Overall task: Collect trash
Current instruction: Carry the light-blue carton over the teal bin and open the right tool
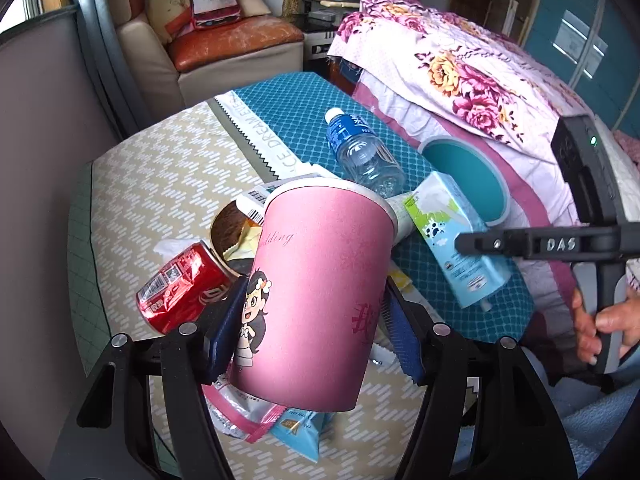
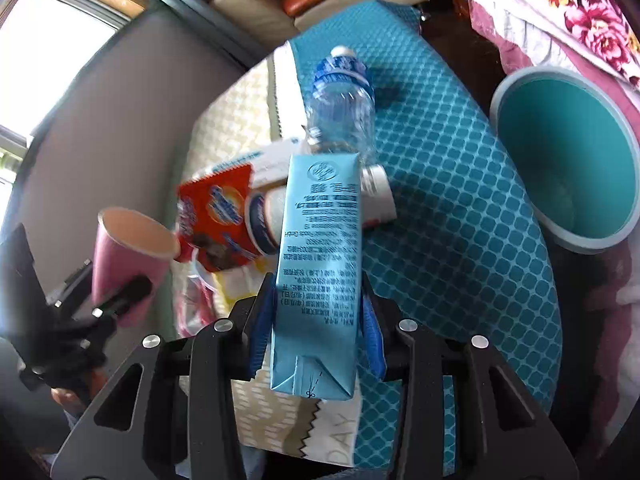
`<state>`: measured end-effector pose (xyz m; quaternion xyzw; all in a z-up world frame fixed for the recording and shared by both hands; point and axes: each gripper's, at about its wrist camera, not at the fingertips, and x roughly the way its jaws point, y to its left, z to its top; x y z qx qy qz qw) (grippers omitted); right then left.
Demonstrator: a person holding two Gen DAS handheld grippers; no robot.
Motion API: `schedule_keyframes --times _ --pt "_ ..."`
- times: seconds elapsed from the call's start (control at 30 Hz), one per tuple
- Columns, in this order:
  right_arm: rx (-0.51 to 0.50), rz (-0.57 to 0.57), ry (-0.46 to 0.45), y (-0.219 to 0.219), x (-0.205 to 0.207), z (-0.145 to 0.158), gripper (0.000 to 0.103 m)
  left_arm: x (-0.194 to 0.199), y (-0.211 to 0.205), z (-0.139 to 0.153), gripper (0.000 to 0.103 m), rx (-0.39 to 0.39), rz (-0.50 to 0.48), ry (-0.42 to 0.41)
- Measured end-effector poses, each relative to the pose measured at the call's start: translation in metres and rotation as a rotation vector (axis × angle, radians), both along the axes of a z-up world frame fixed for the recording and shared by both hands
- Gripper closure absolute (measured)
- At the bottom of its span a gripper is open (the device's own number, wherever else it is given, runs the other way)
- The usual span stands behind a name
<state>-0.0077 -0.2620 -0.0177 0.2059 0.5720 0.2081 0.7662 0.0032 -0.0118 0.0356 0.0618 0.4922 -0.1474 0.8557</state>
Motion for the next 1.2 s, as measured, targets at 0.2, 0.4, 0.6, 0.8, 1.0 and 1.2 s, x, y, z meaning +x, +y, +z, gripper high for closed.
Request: schedule_keyframes --times 0.2,0.4,0.6,0.8,1.0,1.2 --pt "0.003 0.025 0.082 0.005 0.009 -0.030 0.066 0.006 0.007 0.001 0.037 -0.030 0.039 -0.004" --pt "0.022 0.012 0.060 0.004 0.014 -0.031 0.066 0.009 0.008 0.011 0.037 -0.041 0.065 -0.025" --pt "0.075 0.004 -0.086 -0.017 0.013 0.018 0.066 0.011 0.001 0.037 0.037 -0.052 0.064 -0.079" --pt "0.059 -0.163 -0.197 -0.081 0.025 0.050 0.066 0.032 -0.060 0.040 0.037 -0.037 -0.034 -0.087" --pt "-0.013 -0.363 -0.209 -0.165 0.030 0.041 0.066 0.069 -0.154 0.005 0.037 -0.025 -0.175 -0.019" --pt "-0.038 -0.454 -0.159 -0.211 0.029 0.009 0.066 0.105 -0.237 -0.060 0.037 0.012 -0.280 0.090"
